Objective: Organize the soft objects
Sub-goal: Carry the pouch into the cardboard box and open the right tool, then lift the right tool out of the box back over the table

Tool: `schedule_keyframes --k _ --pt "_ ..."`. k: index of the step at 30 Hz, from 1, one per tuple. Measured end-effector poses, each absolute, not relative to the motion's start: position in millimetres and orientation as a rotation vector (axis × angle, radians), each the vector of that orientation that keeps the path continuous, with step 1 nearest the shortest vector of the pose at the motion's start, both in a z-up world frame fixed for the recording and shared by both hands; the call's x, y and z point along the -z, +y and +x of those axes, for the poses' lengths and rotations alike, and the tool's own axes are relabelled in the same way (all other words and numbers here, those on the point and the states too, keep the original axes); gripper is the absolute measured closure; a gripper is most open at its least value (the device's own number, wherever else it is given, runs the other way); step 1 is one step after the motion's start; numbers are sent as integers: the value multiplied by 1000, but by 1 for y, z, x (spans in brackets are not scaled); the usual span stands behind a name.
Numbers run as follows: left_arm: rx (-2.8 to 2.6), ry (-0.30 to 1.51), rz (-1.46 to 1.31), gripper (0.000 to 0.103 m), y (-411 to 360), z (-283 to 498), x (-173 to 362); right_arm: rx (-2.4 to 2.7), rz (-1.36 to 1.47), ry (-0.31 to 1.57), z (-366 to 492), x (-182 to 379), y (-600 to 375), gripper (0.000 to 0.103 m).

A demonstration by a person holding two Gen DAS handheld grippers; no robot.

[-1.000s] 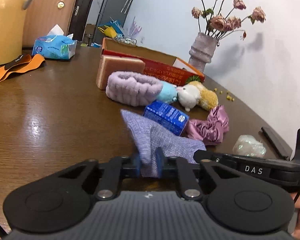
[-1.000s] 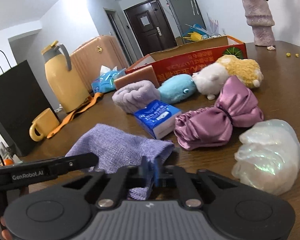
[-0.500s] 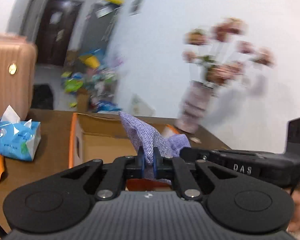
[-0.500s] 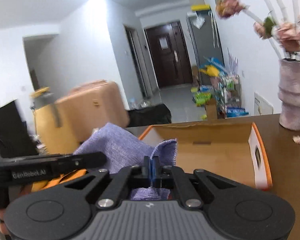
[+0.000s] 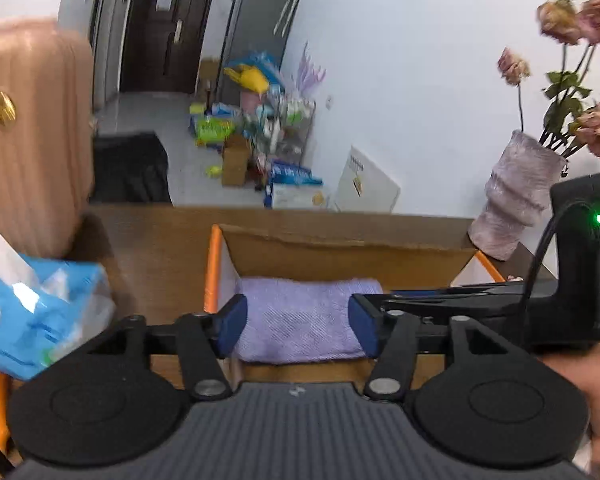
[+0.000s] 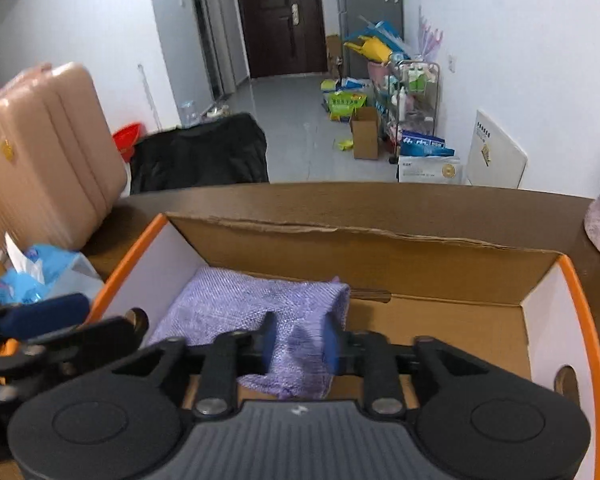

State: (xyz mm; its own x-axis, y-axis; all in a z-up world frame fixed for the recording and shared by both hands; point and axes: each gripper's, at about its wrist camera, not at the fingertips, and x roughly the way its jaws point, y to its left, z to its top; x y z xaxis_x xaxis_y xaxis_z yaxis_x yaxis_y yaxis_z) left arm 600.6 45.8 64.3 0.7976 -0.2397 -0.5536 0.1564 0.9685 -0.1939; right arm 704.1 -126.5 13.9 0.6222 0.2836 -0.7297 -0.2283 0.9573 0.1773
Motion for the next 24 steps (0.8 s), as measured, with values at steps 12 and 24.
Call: schedule_keyframes --k 12,24 --pt "204 431 -27 20 51 479 -188 -332 64 569 569 -169 -204 30" --pt "105 340 84 12 51 302 -186 -409 36 414 392 -198 -247 16"
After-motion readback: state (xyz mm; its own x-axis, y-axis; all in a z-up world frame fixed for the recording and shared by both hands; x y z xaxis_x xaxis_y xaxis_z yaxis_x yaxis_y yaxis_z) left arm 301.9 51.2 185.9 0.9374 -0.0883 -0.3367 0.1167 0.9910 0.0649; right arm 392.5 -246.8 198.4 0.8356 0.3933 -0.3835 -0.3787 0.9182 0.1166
